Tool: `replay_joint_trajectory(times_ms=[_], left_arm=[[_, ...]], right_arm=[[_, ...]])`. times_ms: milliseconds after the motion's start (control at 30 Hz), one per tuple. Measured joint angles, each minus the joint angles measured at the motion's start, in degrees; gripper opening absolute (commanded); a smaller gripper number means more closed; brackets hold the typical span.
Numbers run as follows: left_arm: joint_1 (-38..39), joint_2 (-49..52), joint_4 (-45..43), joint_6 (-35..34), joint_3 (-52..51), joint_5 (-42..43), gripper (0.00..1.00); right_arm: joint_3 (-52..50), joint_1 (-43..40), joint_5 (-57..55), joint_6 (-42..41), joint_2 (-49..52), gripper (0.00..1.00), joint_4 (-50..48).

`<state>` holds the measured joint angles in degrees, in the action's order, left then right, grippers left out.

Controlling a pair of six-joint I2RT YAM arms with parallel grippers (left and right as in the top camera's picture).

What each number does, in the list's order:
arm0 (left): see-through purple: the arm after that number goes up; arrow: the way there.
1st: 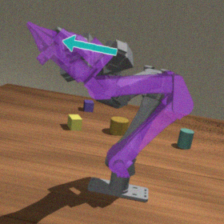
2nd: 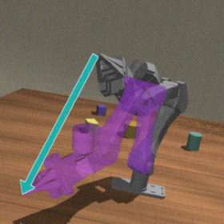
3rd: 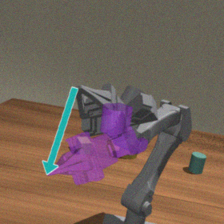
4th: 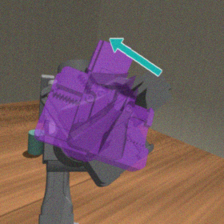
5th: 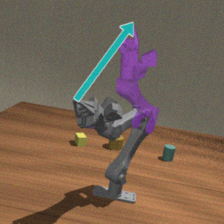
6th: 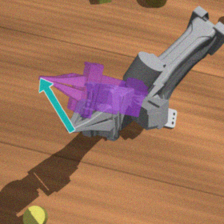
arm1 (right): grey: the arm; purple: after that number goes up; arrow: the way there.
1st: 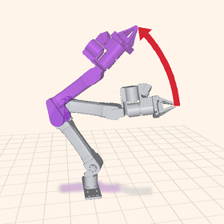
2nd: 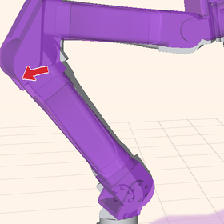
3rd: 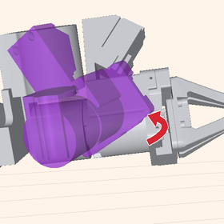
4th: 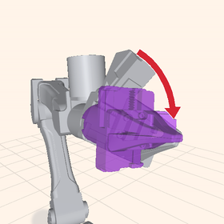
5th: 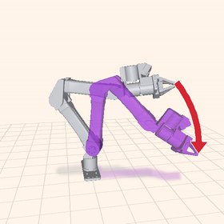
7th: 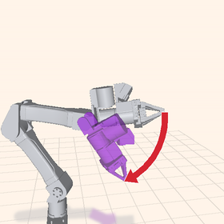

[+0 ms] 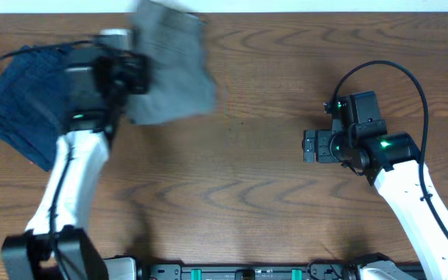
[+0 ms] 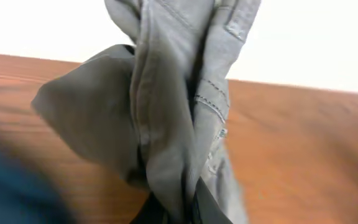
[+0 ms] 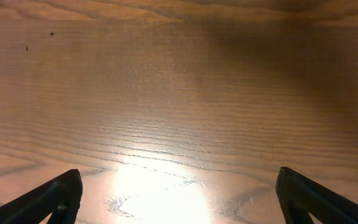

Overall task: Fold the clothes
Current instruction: 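Carry the folded shorts with the left gripper onto the navy stack, then release the shorts and withdraw the left gripper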

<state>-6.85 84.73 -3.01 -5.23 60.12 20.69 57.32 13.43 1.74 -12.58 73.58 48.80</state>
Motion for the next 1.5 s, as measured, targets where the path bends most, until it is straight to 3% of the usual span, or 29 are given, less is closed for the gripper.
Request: replay_joint_trajectory(times_ms=[367,400,500,533,567,833,1067,1233,1500], left_arm=[[-27.67,-0.5,2.62,-1.09,0.0,-4.37,0.07],[-29.22,-0.24,2.69,-1.79,0.0,-4.39,0.13],[-33.31,1.14,2.91,-4.59,0.0,-4.57,0.76],[-34.21,1.55,2.89,-5.62,0.0,-4.81,0.91],[-34.69,1.86,2.86,-6.38,0.0,-4.83,0.97],[-34.6,2.4,-0.33,-10.58,0.0,-3.48,0.98],[-30.99,2.03,-3.5,-12.5,0.0,3.93,0.98],[-16.68,1.95,-1.64,-10.27,0.0,4.57,0.98],[10.01,4.42,8.87,-1.75,0.22,-3.74,0.98]], right_arm=[[0.0,0.0,0.0,0.0,0.0,0.98,0.22],[0.0,0.0,0.0,0.0,0.0,0.98,0.22],[0.0,0.0,0.0,0.0,0.0,0.98,0.24],[0.0,0.0,0.0,0.0,0.0,0.98,0.22],[0.0,0.0,0.0,0.0,0.0,0.98,0.22],[0.0,0.0,0.0,-0.02,0.0,0.99,0.22],[0.0,0.0,1.18,-0.04,0.07,0.99,-5.55],[0.09,0.0,4.9,-0.22,1.05,0.99,-13.6],[0.2,-0.04,6.84,-0.26,8.22,0.99,-23.82]])
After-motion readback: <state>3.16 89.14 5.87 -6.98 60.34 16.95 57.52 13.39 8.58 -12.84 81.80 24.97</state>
